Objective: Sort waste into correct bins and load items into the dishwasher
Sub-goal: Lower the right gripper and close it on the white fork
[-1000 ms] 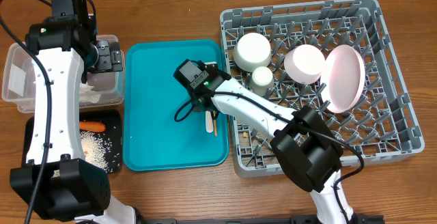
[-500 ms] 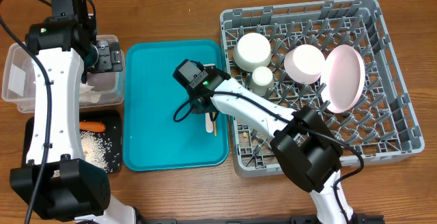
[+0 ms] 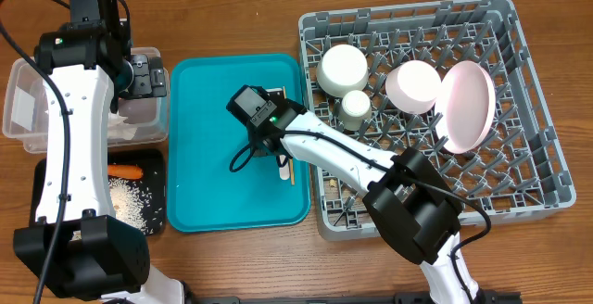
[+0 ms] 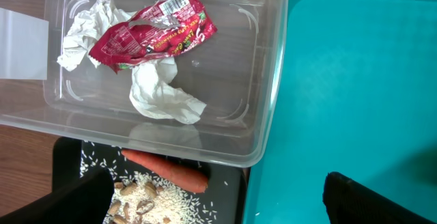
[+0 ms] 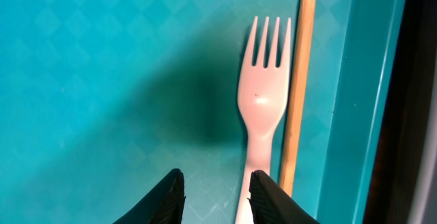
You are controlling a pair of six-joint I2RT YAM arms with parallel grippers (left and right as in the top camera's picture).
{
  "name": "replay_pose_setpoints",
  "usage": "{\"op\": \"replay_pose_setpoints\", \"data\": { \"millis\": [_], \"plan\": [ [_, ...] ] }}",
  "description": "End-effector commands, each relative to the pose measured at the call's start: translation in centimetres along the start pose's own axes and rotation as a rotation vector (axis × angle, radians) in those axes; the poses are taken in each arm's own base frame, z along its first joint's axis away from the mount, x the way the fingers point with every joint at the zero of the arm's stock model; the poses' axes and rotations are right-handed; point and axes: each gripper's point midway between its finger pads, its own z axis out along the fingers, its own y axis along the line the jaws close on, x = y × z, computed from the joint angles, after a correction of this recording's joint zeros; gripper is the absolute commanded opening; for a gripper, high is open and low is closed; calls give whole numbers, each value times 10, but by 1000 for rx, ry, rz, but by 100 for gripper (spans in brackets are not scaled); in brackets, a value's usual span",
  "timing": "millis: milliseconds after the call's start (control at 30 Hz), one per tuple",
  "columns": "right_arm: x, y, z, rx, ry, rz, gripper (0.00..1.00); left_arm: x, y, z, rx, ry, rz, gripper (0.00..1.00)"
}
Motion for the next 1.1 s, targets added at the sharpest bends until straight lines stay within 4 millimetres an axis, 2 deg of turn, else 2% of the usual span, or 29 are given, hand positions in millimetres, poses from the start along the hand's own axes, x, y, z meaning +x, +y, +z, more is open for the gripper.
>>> {"op": "replay_pose_setpoints", "data": {
  "millis": [0, 400, 833, 1000, 1067],
  "plan": [
    [3, -6, 5, 26, -5, -2, 35, -8, 7, -12, -15, -41, 9, 100],
    [3, -11, 7, 52, -13, -4, 35, -8, 7, -12, -15, -42, 9, 100],
    [14, -15, 29, 77, 21, -12, 34, -8, 7, -12, -15, -41, 9, 100],
    [15, -15, 30, 77, 22, -12, 22, -8, 7, -12, -15, -41, 9, 100],
    [15, -15, 30, 77, 22, -12, 13, -8, 7, -12, -15, -41, 9, 100]
  ]
}}
